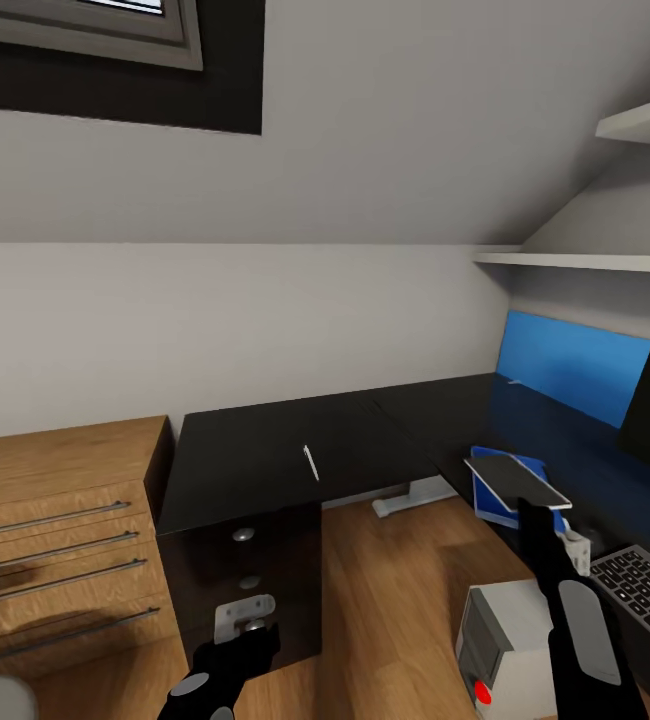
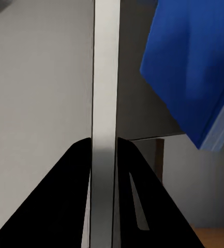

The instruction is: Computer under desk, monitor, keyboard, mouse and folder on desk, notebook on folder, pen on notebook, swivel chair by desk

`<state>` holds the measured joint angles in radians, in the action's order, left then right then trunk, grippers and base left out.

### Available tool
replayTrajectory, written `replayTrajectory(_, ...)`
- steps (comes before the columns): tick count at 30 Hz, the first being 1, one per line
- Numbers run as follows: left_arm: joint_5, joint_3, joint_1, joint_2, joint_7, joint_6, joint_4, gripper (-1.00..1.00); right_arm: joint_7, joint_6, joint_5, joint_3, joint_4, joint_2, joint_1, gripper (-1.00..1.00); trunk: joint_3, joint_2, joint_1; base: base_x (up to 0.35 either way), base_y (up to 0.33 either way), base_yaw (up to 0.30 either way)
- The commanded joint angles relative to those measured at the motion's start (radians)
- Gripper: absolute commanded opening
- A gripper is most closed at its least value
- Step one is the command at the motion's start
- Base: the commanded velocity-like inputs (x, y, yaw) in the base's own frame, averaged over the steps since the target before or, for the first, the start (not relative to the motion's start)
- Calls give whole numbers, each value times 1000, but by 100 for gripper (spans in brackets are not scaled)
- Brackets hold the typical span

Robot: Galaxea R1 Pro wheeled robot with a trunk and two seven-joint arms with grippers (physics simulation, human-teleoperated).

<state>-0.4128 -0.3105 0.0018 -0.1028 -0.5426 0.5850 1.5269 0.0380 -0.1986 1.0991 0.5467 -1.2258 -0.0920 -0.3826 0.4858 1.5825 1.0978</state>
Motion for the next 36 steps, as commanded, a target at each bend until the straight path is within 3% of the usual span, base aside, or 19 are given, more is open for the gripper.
replayTrajectory(1,-11,-1,0,0,-10,1,2,100,0,2,8,3,-2,-1,-1,-100,1,1,0,0,0,0)
replayTrajectory(5,-11,-2,0,0,-10,1,1,100,1,42,4,3,-1,-1,-1,-100,1,1,0,0,0,0)
replayTrajectory(11,-10,-32,0,0,-15,1,1,100,3,82,2,2,-1,0,-1,-100,1,1,0,0,0,0)
replayTrajectory(36,-9,-42,0,0,-16,1,1,100,3,88,1,2,-1,0,-1,-100,1,1,0,13,-14,0)
